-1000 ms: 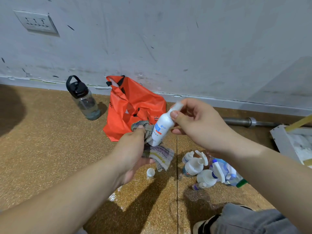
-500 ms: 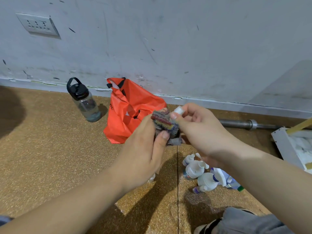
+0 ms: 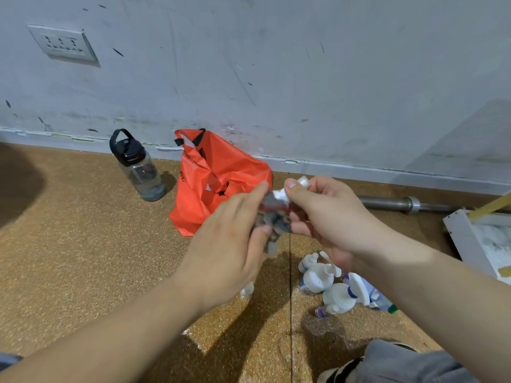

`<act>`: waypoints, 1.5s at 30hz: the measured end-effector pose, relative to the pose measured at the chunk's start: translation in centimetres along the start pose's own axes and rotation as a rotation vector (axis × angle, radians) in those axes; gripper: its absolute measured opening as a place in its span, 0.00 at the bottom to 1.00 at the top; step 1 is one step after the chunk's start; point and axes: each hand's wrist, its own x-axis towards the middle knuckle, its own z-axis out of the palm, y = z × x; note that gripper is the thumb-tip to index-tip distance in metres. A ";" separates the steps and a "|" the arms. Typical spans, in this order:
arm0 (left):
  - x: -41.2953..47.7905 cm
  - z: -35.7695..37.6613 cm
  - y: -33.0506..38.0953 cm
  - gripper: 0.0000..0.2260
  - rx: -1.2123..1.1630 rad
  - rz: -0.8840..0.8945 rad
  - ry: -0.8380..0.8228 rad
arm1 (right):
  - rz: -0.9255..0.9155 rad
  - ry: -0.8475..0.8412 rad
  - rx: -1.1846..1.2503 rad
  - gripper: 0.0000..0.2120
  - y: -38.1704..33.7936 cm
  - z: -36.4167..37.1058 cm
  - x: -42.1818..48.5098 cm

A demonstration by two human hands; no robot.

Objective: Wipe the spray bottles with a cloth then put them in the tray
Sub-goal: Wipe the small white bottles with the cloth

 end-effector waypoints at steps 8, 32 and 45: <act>0.7 -0.1 2.5 0.22 -1.421 -0.918 -0.117 | 0.069 0.010 0.155 0.09 -0.8 -0.8 0.5; 0.4 -0.4 0.9 0.33 -0.089 0.086 0.051 | -0.135 -0.047 -0.171 0.14 -0.5 0.1 -1.1; 0.1 -0.3 0.8 0.14 -0.662 -0.266 0.008 | 0.075 -0.010 -0.047 0.21 -1.5 -1.6 0.9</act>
